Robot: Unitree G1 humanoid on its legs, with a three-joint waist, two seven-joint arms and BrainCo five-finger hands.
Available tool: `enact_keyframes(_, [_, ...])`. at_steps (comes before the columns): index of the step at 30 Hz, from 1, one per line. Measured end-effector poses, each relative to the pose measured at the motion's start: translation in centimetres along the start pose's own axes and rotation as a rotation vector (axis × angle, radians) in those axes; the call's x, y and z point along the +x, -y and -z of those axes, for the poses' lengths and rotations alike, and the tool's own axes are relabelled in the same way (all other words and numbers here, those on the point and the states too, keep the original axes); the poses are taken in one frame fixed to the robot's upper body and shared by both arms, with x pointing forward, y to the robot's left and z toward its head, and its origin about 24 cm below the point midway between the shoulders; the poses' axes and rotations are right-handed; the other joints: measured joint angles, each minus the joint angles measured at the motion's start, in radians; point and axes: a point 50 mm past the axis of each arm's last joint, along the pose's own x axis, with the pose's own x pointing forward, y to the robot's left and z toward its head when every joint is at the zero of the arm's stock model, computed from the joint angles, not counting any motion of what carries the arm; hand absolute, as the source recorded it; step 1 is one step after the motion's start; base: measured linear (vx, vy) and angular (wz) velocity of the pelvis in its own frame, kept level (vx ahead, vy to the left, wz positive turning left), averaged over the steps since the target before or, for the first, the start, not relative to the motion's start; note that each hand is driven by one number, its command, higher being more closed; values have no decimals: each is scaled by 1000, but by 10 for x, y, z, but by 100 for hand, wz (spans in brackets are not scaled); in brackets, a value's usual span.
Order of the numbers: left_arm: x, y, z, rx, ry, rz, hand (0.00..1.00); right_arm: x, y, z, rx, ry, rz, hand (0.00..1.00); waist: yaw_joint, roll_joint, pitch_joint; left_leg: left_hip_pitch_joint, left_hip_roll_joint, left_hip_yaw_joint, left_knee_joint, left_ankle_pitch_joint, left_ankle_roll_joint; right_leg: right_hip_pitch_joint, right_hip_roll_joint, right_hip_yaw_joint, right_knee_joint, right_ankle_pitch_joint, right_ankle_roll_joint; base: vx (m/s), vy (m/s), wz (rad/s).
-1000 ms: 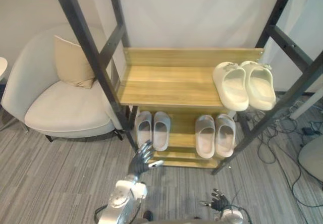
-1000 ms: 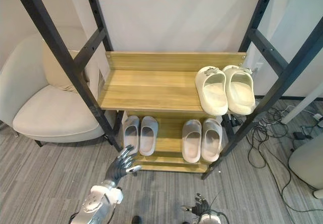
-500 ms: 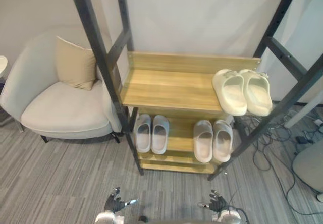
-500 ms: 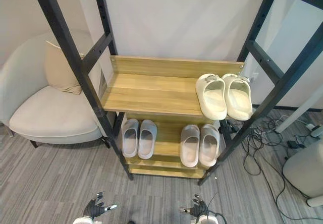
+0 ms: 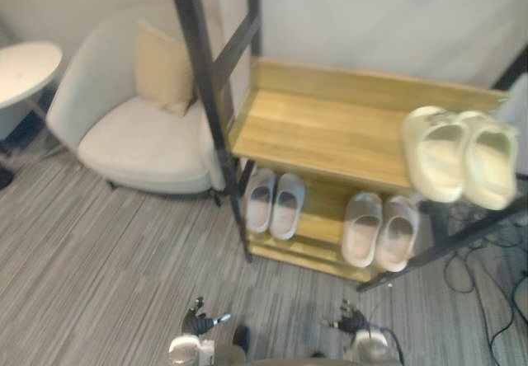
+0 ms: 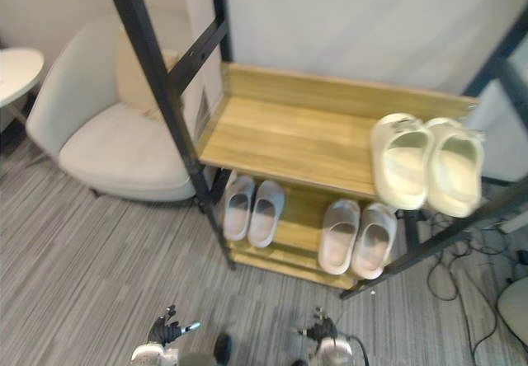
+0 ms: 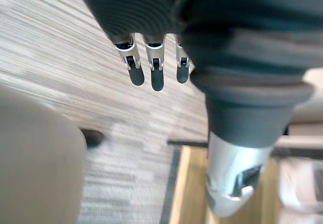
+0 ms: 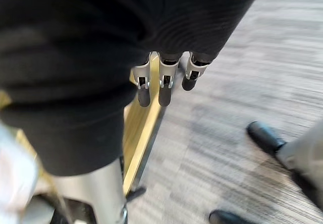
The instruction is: Organize the slippers on the shoe rack
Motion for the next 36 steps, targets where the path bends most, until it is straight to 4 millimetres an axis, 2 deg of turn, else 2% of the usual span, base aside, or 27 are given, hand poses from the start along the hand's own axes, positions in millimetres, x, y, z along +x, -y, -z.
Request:
enact_keyframes(1, [0,0,1,-3,-4,0,0,2,0,-6,-1,16,1,0,0,6,8,-6,16,77,50,-46,21,1,-2,-6,13,-2,-1,40,141,46])
enact_keyframes(2, [-1,1,3,-16,-11,-2,0,3,3,-12,2,35,10,0,-1,19,10,-5,49,215,109,-101,25,4,-8,-19,51,-21,12,51,124,45])
enact_keyframes(3, [-1,0,2,-34,-11,-15,0,5,5,-16,20,40,19,0,2,14,25,12,44,239,122,-106,25,22,-23,-22,82,-38,21,38,111,41])
enact_keyframes(5, [-1,-3,2,-39,-8,-26,0,4,-1,-17,30,46,8,0,5,1,29,43,25,222,83,-101,24,41,-26,-31,75,-42,24,-10,65,27])
enact_keyframes(6, [-1,-4,4,-36,-14,-28,0,4,-1,-16,32,41,8,0,6,-5,25,79,0,205,4,-63,29,49,-31,-40,65,-42,25,-16,56,26])
enact_keyframes(8, [-1,-1,5,-42,-21,-22,0,3,1,-11,31,26,13,0,7,-3,24,112,-20,193,-71,-42,29,50,-40,-48,76,-46,29,-5,82,23])
enact_keyframes(9, [-1,-3,5,-46,-24,-27,0,2,0,-6,31,7,12,0,8,-6,26,113,-35,180,-78,-48,39,39,-79,-60,147,-78,43,10,111,24])
enact_keyframes(10, [-1,-2,5,-48,-23,-27,0,1,0,-3,28,0,10,0,8,-9,27,113,-40,182,-74,-52,42,32,-102,-61,184,-93,41,3,99,25])
enact_keyframes(11, [0,-3,4,-56,-18,-29,0,0,-2,1,17,-17,3,0,8,-21,34,114,-53,176,-58,-66,49,20,-151,-57,279,-111,50,-27,80,21])
enact_keyframes(12, [0,-3,3,-60,-18,-31,0,-1,-3,3,8,-25,-2,0,8,-20,40,115,-59,161,-39,-77,55,6,-192,-40,377,-117,44,-46,61,49])
enact_keyframes(13, [0,-4,4,-53,-22,-28,0,-2,-4,7,-8,-36,-8,0,-3,-21,43,115,-61,124,-9,-88,57,-27,-227,32,500,-95,4,-12,83,108])
enact_keyframes(14, [0,-5,4,-29,-22,-23,0,-4,-7,12,-25,-47,-24,0,-19,-11,45,127,-53,55,26,-103,69,-96,-214,210,636,-67,-61,49,29,165])
enact_keyframes(15, [1,-7,4,-17,-23,-23,0,-7,-13,18,-22,-62,-41,0,-20,-9,47,121,-39,-14,44,-109,66,-117,-123,372,615,-141,-19,71,-13,154])
enact_keyframes(16, [1,-8,4,-15,-22,-29,0,-8,-15,20,-19,-67,-45,0,-22,-14,44,118,-37,-37,45,-108,64,-124,-89,424,596,-158,-13,57,-106,163])
enact_keyframes(17, [2,-11,4,-11,-22,-49,0,-10,-19,24,-11,-76,-52,0,-21,-27,41,111,-39,-102,44,-101,55,-127,0,574,505,-195,10,24,-88,128])
enact_keyframes(19, [3,-11,2,-12,-19,-50,0,-11,-18,27,-9,-83,-48,0,-19,-33,39,109,-54,-178,35,-92,42,-121,70,714,391,-210,31,30,-108,147])
enact_keyframes(20, [4,-11,2,-8,-21,-49,0,-12,-18,30,-6,-90,-49,0,-20,-47,31,99,-82,-219,32,-80,30,-108,76,743,294,-189,20,28,-116,127])
enact_keyframes(21, [4,-11,2,-6,-24,-50,0,-14,-19,32,0,-97,-49,0,-20,-55,26,93,-97,-237,33,-80,29,-104,69,731,258,-172,11,30,-151,113])
enact_keyframes(22, [4,-13,3,-3,-32,-53,0,-14,-19,34,2,-102,-48,0,-20,-74,18,95,-121,-262,31,-79,28,-92,46,711,218,-160,36,67,-195,83])
enact_keyframes(24, [3,-5,8,-22,-51,-53,0,-13,-14,32,-4,-96,-39,0,-14,-30,3,102,-101,-300,-5,-60,19,-60,60,654,154,-151,25,119,-207,60])
enact_keyframes(26, [2,0,10,-31,-59,-43,0,-10,-15,26,-1,-79,-41,0,-16,-6,-6,93,-92,-336,-18,-43,11,-39,74,616,117,-132,20,142,-178,64])
enact_keyframes(29, [4,3,4,-39,-42,-36,0,-12,-19,28,14,-85,-48,0,-16,-10,-5,97,-84,-394,-21,-35,-3,19,88,545,86,-127,18,93,-140,78])
enact_keyframes(30, [5,3,1,-36,-31,-34,0,-12,-21,26,33,-81,-51,0,-13,-23,-10,97,-75,-421,-40,-25,-16,20,97,526,85,-127,17,72,-123,71])
enact_keyframes(32, [6,2,-1,-21,-24,-29,0,-9,-23,20,34,-64,-55,0,-13,-30,-7,90,-74,-428,-47,-11,-23,19,98,509,85,-125,15,75,-79,55])
enact_keyframes(35, [9,3,-5,-13,-16,-22,0,-7,-22,13,33,-36,-53,0,-15,-37,2,46,-97,-407,-12,10,-31,23,84,459,87,-125,14,36,-17,64])
enact_keyframes(36, [10,9,-12,-13,4,-4,0,-6,-20,11,31,-30,-47,0,-21,-30,10,10,-95,-252,9,-18,11,25,64,415,90,-123,11,-40,48,66])
